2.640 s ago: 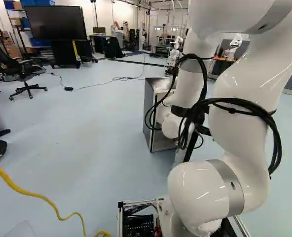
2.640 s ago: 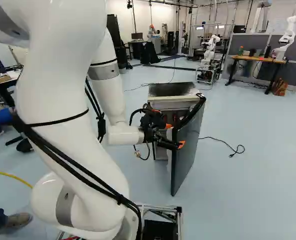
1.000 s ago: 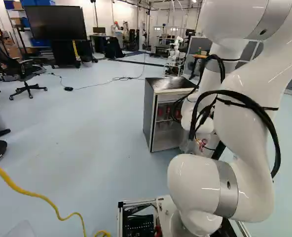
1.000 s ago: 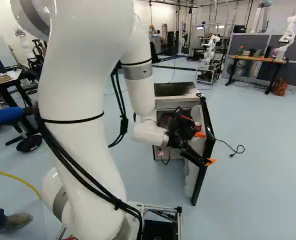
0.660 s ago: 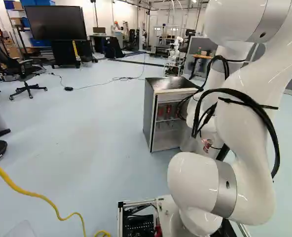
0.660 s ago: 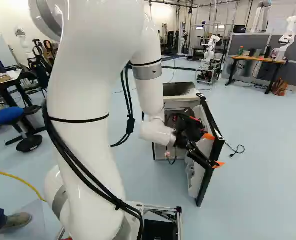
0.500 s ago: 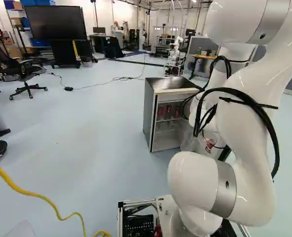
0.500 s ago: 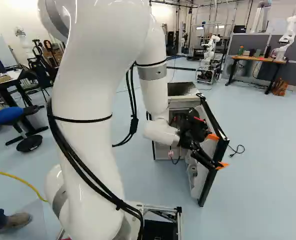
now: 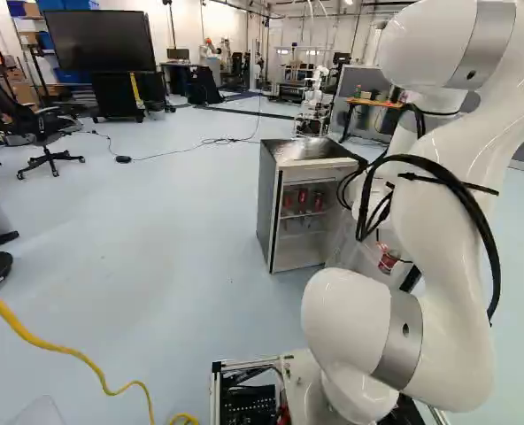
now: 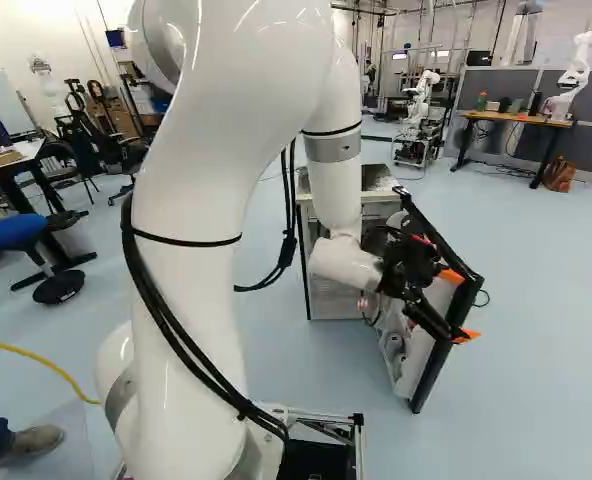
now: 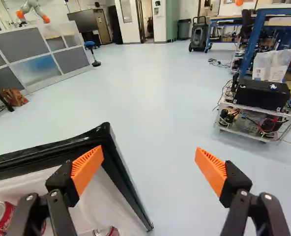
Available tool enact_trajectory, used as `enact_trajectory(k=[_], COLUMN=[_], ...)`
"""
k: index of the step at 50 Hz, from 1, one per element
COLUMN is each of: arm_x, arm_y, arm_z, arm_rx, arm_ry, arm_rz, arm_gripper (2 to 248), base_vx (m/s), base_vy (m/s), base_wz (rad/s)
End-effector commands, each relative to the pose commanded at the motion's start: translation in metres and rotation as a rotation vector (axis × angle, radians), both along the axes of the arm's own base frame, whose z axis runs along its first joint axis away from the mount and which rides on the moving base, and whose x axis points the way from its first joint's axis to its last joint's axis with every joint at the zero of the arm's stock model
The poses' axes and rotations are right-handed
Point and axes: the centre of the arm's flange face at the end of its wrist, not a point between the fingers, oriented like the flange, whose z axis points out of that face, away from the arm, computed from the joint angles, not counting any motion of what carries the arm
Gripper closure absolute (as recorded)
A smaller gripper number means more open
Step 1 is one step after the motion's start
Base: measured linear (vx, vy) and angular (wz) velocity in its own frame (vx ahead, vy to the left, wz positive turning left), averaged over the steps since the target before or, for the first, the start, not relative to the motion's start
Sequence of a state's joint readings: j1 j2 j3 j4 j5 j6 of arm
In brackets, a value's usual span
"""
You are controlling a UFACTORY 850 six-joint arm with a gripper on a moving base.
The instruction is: Grab a drink from the fridge
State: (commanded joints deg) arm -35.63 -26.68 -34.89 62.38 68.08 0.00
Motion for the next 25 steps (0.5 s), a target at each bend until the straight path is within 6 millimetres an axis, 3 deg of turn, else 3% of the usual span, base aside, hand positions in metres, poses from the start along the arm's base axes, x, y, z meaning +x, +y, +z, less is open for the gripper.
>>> enact_trajectory(k=[11,25], arm_x=[0.006,0.007], arm_y=[-0.022,-0.026], arm_z=[-0.002,-0.002], arm_rx=[-0.011,-0.013], arm_ry=[-0.015,-0.018], arm_rz=[-0.032,-0.038], arm_gripper=[3,3], base_vx=[0.000,0.000], base_vy=[0.000,0.000], base_wz=[0.000,0.000])
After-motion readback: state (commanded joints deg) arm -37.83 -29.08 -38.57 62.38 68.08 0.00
